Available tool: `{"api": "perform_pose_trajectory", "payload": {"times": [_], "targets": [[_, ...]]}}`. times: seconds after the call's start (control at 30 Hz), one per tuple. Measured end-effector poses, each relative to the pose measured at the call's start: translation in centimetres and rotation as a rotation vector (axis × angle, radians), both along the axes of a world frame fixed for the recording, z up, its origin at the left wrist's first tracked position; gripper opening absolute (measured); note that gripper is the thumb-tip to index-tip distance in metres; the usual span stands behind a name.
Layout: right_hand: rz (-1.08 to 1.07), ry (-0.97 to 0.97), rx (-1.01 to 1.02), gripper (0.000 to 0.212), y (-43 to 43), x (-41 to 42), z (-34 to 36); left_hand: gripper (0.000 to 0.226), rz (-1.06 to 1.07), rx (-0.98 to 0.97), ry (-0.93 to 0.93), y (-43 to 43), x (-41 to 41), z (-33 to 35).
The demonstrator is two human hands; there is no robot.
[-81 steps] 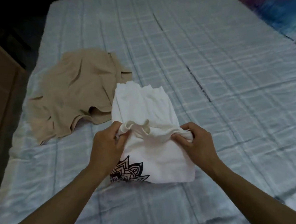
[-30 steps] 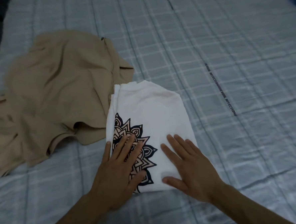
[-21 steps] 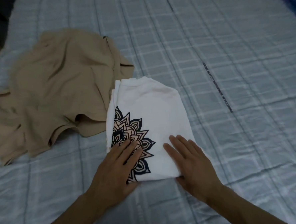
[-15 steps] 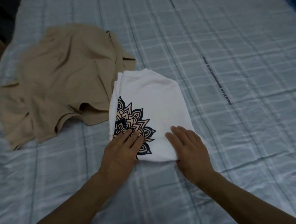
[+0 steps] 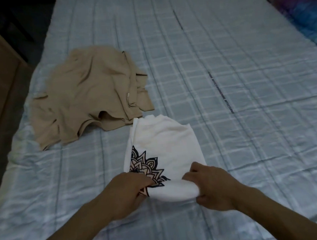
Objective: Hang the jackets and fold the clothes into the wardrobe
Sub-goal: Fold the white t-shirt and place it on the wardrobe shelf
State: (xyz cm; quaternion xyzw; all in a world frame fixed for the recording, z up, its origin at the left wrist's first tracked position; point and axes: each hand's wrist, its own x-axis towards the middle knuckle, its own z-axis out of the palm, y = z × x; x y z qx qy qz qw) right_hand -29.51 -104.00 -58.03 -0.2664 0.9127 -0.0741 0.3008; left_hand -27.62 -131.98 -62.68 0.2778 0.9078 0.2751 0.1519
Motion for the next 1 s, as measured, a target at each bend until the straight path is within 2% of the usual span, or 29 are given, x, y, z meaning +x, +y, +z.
{"api": "perform_pose_trajectory", "payload": {"times": [0.1,0.13,0.2,0.27,0.33,0.43,0.5,0.57,0.63,0.7,0.8,1.0], "targets": [[0.009,-0.06,-0.041,0.058,0.9,-3.5,1.4,0.021,0.062,0.045,-0.09,0.0,-3.4,3.2],[-0.041,-0.072,-0.07,0.06,1.1,-5.0,1.7,0.017,0.11,0.088,-0.118,-0.1,-4.7,3.8],[-0.143,-0.096,-0.122,0.061,1.1,-7.8,2.1,0.024,0.226,0.152,-0.125,-0.3,-7.3,4.2],[-0.238,-0.068,-0.163,0.054,0.9,-10.4,2.1,0.02,0.329,0.171,-0.111,-0.4,-9.8,3.8],[-0.335,0.029,-0.189,0.041,0.8,-12.6,1.6,0.016,0.412,0.16,-0.068,-0.2,-12.1,2.8],[-0.478,0.217,-0.174,0.036,0.4,-14.9,-1.0,0.021,0.543,0.112,-0.004,0.2,-14.9,0.7],[-0.571,0.378,-0.191,0.035,-0.1,-14.8,-2.8,0.023,0.603,0.002,0.152,0.6,-15.5,-0.5],[-0.583,0.596,-0.278,0.033,-1.0,-13.2,-4.0,0.023,0.584,-0.11,0.439,1.4,-14.8,-1.1],[-0.466,0.726,-0.335,0.035,-2.3,-10.6,-4.8,0.019,0.43,-0.029,0.632,2.8,-12.8,-1.4],[-0.341,0.655,-0.284,0.049,-3.4,-8.3,-6.2,0.032,0.23,0.003,0.566,3.7,-10.8,-2.5],[-0.283,0.558,-0.18,0.065,-3.6,-7.6,-8.5,0.057,0.123,-0.12,0.339,3.4,-9.6,-4.7],[-0.278,0.507,-0.104,0.069,-3.4,-11.3,-10.3,0.063,0.074,-0.13,0.257,2.7,-12.9,-6.5]]}}
